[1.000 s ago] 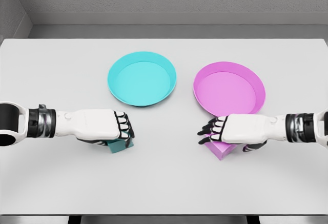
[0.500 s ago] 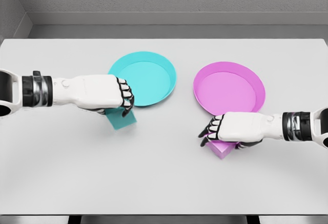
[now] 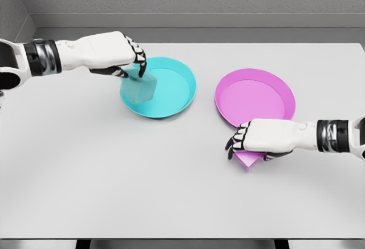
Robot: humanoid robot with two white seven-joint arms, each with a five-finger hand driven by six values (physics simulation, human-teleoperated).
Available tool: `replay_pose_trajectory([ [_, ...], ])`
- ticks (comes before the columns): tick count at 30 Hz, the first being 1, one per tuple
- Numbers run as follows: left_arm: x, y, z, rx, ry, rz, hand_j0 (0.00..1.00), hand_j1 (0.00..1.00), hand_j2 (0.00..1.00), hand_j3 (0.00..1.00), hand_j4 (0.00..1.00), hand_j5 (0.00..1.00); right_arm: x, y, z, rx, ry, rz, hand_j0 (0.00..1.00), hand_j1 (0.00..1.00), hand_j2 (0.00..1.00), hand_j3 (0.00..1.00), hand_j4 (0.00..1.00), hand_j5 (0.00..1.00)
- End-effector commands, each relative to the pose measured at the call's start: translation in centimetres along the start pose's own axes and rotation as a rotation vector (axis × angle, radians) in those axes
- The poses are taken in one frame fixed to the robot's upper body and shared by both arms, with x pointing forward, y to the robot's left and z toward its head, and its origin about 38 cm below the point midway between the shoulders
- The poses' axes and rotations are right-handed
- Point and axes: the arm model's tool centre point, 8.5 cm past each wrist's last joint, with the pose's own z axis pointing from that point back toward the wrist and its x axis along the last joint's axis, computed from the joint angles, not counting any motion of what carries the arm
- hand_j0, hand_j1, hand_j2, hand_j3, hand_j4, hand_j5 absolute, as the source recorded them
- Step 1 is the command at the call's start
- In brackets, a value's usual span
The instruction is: Place the blocks in the corresponding plates according to their colors
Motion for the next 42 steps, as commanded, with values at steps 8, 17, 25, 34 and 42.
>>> replay_pose_trajectory([
  [8, -3.7, -1.9, -1.5, 0.019, 0.083, 0.153, 1.0, 1.0, 1.0, 1.0, 1.0, 1.0, -0.4, -0.9, 0.8, -0.041, 0.012, -0.013, 0.65, 0.65, 0.65, 0.65, 0.65, 0.65],
  [17, -4.9, -1.1, 8.5, 0.133, 0.101, 0.317, 1.0, 1.0, 1.0, 1.0, 1.0, 1.0, -0.7, -2.7, 2.1, -0.159, -0.026, -0.102, 0.65, 0.65, 0.65, 0.65, 0.65, 0.65],
  [25, -4.7, -3.0, 8.9, 0.106, 0.111, 0.347, 1.0, 1.0, 1.0, 1.0, 1.0, 1.0, -3.7, -4.2, 5.7, -0.288, 0.053, -0.178, 0.65, 0.65, 0.65, 0.65, 0.65, 0.65],
  [34, -4.6, -3.6, 8.9, 0.098, 0.115, 0.358, 1.0, 1.0, 1.0, 1.0, 1.0, 1.0, -9.0, -4.3, 7.2, -0.437, 0.154, -0.307, 0.65, 0.65, 0.65, 0.65, 0.65, 0.65],
  [42, -4.4, -3.9, 8.4, 0.098, 0.103, 0.367, 1.0, 1.0, 1.0, 1.0, 1.0, 1.0, -12.6, -2.3, 9.9, -0.517, 0.273, -0.412, 1.0, 1.0, 1.0, 1.0, 1.0, 1.0],
])
